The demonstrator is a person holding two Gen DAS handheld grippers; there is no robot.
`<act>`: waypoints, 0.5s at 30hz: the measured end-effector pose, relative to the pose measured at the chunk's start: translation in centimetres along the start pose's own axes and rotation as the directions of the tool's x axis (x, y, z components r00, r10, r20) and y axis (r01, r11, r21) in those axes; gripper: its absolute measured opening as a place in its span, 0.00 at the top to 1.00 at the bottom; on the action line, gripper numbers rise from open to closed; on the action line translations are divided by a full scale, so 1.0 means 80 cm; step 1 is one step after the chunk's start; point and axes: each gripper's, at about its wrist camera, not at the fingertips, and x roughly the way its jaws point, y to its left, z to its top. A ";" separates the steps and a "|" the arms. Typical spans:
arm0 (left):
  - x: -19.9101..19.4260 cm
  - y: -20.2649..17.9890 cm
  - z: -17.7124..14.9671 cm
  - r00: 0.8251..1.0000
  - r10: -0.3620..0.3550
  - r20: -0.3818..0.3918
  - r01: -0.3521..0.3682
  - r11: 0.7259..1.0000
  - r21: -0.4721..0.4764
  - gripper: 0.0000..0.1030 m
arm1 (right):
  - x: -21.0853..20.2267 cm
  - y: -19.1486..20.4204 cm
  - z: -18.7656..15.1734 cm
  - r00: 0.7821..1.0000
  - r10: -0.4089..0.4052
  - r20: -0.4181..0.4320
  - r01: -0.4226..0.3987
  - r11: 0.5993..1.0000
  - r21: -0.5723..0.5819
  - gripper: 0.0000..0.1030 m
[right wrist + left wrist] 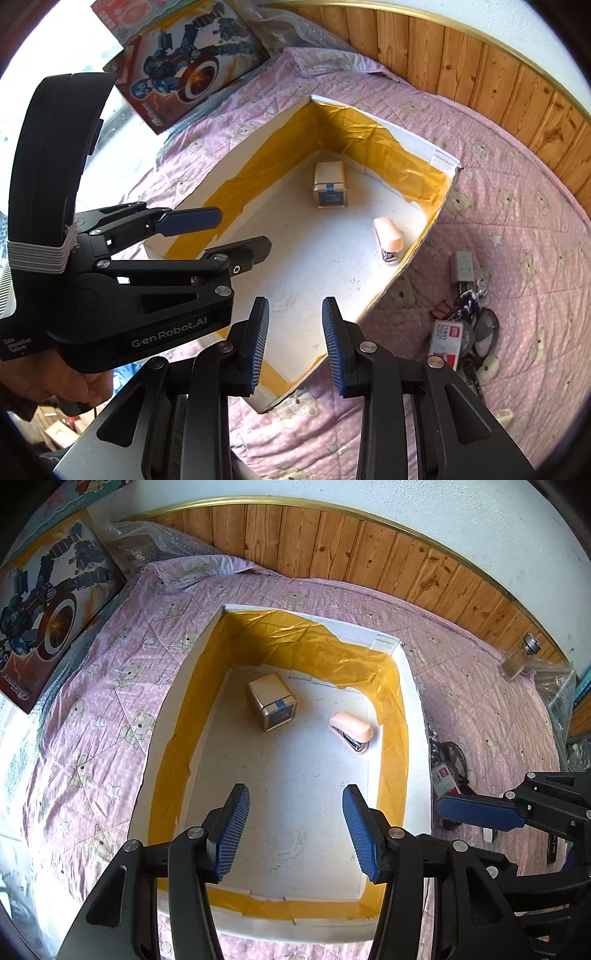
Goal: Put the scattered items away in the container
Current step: 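Withdraw both tools from the box toward the remaining items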
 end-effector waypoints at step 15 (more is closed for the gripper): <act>-0.048 -0.007 -0.074 0.999 -0.025 0.031 0.025 1.000 -0.001 0.47 | -0.025 0.018 -0.071 0.993 0.007 0.122 -0.015 0.998 0.059 0.69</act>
